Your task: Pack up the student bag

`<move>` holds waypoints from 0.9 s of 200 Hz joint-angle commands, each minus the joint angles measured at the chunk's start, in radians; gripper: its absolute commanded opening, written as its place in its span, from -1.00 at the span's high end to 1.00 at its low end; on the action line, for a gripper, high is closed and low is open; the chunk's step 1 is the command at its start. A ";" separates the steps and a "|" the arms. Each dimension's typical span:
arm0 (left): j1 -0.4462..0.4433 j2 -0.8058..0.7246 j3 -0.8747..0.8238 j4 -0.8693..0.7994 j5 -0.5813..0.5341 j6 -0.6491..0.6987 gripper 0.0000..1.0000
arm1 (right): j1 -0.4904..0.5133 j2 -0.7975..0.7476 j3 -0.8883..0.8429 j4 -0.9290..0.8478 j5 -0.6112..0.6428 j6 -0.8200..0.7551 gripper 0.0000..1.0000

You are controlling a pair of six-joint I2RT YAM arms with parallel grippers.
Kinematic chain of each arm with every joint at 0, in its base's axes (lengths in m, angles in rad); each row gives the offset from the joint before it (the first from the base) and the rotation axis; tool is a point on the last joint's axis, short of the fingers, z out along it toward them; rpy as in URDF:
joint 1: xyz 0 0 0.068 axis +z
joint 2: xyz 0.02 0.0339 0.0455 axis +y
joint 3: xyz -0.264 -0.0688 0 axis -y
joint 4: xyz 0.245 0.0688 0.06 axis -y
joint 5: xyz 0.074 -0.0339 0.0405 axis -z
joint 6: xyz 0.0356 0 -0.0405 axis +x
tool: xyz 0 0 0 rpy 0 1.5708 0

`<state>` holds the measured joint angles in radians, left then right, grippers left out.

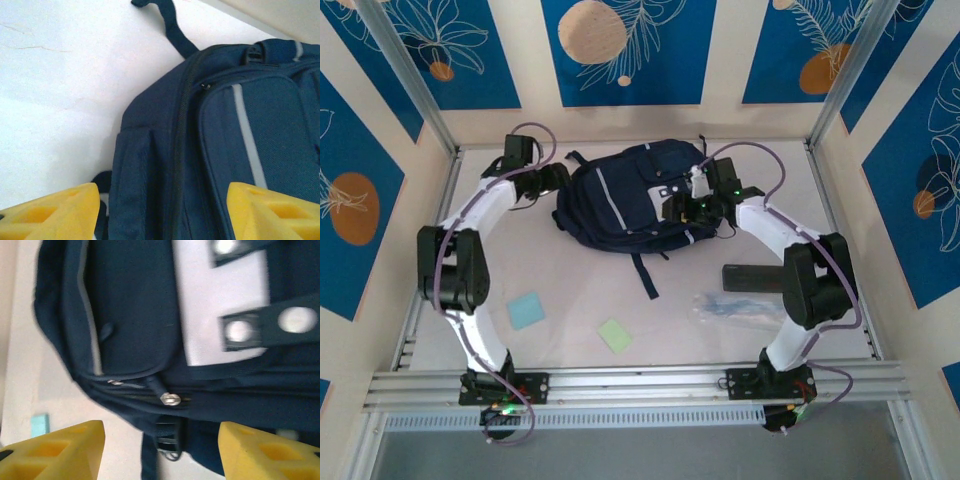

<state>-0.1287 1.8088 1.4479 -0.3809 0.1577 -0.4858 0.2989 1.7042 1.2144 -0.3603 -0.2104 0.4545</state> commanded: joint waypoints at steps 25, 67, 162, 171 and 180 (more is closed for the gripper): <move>-0.109 -0.164 -0.215 0.133 0.194 -0.106 -0.35 | -0.026 0.042 0.008 0.019 0.063 0.166 -0.14; -0.205 -0.195 -0.378 0.335 0.249 -0.259 -0.35 | 0.058 0.172 0.156 0.051 0.053 0.089 0.00; -0.361 -0.086 -0.437 0.545 0.275 -0.330 -0.20 | 0.107 0.396 0.378 -0.070 0.160 0.059 0.19; -0.360 -0.073 -0.439 0.565 0.264 -0.339 -0.19 | 0.113 0.356 0.335 -0.070 0.189 0.036 0.26; -0.358 -0.066 -0.435 0.562 0.234 -0.333 -0.18 | 0.126 0.306 0.274 -0.052 0.213 -0.005 0.27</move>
<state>-0.4831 1.7088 1.0283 0.0959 0.4000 -0.7826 0.4034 2.1048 1.5856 -0.3798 -0.0849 0.5251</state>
